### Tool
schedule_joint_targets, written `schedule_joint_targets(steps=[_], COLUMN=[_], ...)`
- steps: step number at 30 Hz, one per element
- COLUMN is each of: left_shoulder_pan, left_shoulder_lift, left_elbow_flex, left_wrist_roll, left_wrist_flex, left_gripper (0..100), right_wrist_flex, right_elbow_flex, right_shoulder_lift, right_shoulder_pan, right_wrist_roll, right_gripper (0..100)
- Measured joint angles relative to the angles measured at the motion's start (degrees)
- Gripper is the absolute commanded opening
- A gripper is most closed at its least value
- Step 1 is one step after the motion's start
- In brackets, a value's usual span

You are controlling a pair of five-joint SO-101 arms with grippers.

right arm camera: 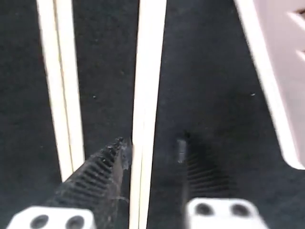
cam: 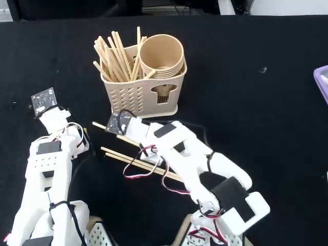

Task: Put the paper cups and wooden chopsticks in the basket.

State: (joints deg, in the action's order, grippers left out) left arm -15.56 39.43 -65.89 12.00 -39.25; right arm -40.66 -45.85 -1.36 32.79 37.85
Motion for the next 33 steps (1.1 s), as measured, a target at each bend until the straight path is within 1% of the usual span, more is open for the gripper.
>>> schedule_joint_targets(steps=[2, 6, 12, 19, 24, 29, 33], left_shoulder_pan=[0.0, 0.0, 0.0, 0.0, 0.0, 0.0, 0.0], left_shoulder_lift=[0.0, 0.0, 0.0, 0.0, 0.0, 0.0, 0.0], left_elbow_flex=[0.0, 0.0, 0.0, 0.0, 0.0, 0.0, 0.0], left_wrist_roll=[0.0, 0.0, 0.0, 0.0, 0.0, 0.0, 0.0], left_wrist_flex=[0.0, 0.0, 0.0, 0.0, 0.0, 0.0, 0.4], left_gripper=[16, 16, 16, 16, 16, 16, 16], right_wrist_flex=[0.3, -4.6, -12.2, -14.7, -17.5, -17.8, -16.3], right_elbow_flex=[0.3, 0.5, 0.5, 0.4, 0.4, 3.4, 6.5], right_shoulder_lift=[-0.1, -4.1, -21.1, -37.2, -48.4, -60.3, -66.4], right_shoulder_pan=[0.0, 0.1, 0.2, 0.1, 0.1, 0.0, 5.5], right_wrist_roll=[0.0, 0.0, 0.0, -0.5, -6.0, -12.8, -18.7], right_gripper=[1.0, 1.0, 1.0, 1.0, 1.1, 1.1, 1.1])
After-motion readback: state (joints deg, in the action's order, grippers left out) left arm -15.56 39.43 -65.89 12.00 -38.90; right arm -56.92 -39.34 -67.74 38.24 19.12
